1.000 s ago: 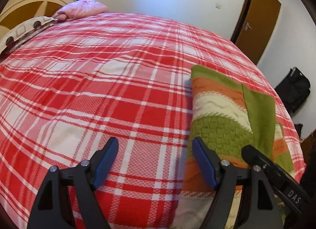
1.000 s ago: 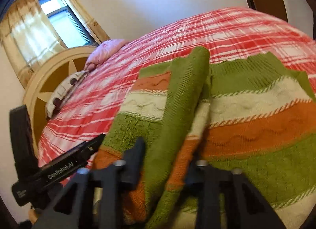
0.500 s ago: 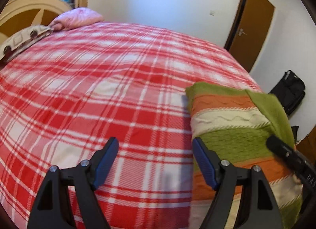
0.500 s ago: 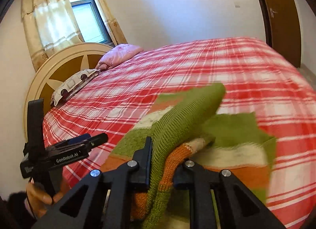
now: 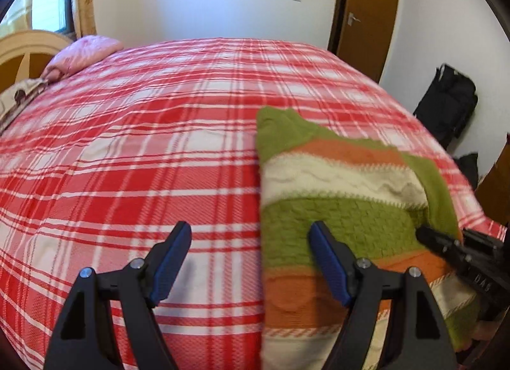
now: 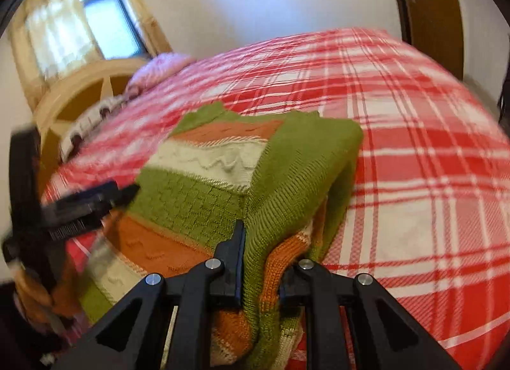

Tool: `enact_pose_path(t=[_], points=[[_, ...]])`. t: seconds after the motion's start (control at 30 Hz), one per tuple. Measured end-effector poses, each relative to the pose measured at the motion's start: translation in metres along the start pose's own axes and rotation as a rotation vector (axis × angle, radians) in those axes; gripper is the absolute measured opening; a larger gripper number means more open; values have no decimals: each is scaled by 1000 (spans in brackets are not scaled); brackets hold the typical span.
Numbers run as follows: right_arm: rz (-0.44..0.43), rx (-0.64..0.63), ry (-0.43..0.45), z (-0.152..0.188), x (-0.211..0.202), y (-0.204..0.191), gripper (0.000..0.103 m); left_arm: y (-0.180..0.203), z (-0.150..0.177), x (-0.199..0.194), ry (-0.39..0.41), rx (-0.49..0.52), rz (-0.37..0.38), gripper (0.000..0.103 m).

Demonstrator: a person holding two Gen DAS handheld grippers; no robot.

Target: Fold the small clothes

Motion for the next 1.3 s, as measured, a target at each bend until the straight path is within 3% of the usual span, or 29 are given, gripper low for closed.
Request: enact_pose_path(t=[0.2, 0.37, 0.43, 0.5, 0.63, 0.77, 0.87, 0.97, 1.1, 1.17, 1.2, 1.3], points=[[39, 8, -1, 2, 2, -5, 16, 1, 4, 3, 1, 7, -33, 81], [-32, 180, -40, -11, -12, -1, 22, 1, 6, 4, 0, 29, -80, 87], [-81, 261, -21, -22, -15, 4, 34, 1, 7, 3, 2, 40, -90, 87], [-77, 287, -29, -29, -8, 9, 48, 1, 7, 3, 3, 41, -98, 87], [5, 257, -52, -37, 13, 18, 49, -1, 8, 2, -8, 21, -102, 87], [42, 323, -36, -34, 2, 37, 49, -1, 11, -2, -13, 20, -87, 87], [112, 297, 27, -39, -17, 44, 49, -5, 12, 1, -9, 0, -80, 93], [79, 358, 66, -49, -21, 53, 49, -9, 14, 4, -7, -39, -67, 95], [35, 304, -20, -59, 15, 42, 49, -9, 15, 2, -14, -47, -61, 95], [61, 214, -4, -63, 22, 31, 36, -9, 17, 1, -15, -52, -54, 95], [76, 157, 0, -67, 23, 24, 10, -9, 18, 0, -13, -55, -51, 95], [103, 20, 19, -77, 25, 3, 8, -11, 20, 0, -5, -72, -48, 98]])
Point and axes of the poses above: each gripper's, at about its wrist camera, not at the fingertips, and x roughly the way its jaws point, y to its right, z to its underside, the point moved 8 cm from there along x, roughly the way its jaws point, and after that the axes turned 3 degrees about y, right-handed, at the moved point
